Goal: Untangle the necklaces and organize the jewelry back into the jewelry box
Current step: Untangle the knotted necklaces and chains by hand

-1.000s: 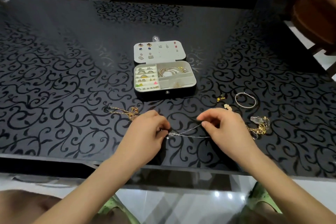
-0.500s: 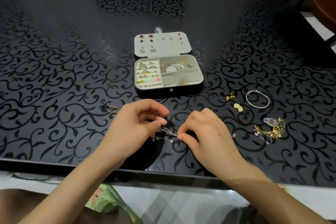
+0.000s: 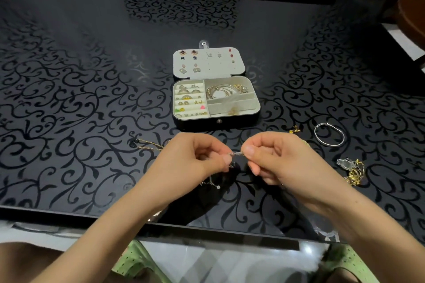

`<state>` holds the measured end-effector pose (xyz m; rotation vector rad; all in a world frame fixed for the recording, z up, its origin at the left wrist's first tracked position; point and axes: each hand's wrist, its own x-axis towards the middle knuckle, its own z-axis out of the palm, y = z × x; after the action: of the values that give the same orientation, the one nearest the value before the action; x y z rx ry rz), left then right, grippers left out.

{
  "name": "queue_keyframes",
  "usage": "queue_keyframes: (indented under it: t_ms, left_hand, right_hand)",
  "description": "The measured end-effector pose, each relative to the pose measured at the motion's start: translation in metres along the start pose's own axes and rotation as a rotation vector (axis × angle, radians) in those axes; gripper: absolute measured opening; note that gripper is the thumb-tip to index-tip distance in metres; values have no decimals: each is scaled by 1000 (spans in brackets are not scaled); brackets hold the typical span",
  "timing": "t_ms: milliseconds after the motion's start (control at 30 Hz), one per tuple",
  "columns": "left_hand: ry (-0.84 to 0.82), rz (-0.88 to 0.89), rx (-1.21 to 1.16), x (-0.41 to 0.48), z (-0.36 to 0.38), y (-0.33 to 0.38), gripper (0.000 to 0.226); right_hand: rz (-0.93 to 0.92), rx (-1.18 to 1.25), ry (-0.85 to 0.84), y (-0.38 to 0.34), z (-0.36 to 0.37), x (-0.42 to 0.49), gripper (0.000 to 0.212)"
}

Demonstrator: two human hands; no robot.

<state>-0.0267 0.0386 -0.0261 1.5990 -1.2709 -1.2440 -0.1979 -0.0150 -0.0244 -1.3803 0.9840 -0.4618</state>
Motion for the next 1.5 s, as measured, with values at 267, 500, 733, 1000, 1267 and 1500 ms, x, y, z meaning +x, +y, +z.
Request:
queue_keyframes:
  t_ms: [267,500,733,1000,1267,1500]
  left_hand:
    - [-104,-58,-110,5,2,9,12]
    - [-188,-68,-126,3,8,14,11]
    - [-75,-49,50,4,19,8,12]
    - [20,-62,-70,1,15,4,20]
    - [66,-50,-179,0,15,10,17]
    - [105,-185,-450,0,14,12,25]
  right_hand:
    - [-116,-213,-18,-6,-8,-3,10]
    - [-46,-99,46,-10,0,-5,14]
    - [-19,-29,203,-6,7,-1,24]
    - [-12,210,300,-5,8,3,29]
    - [-55,235,302,-5,7,0,19]
    - [-51,203,231,-4,2,-4,9]
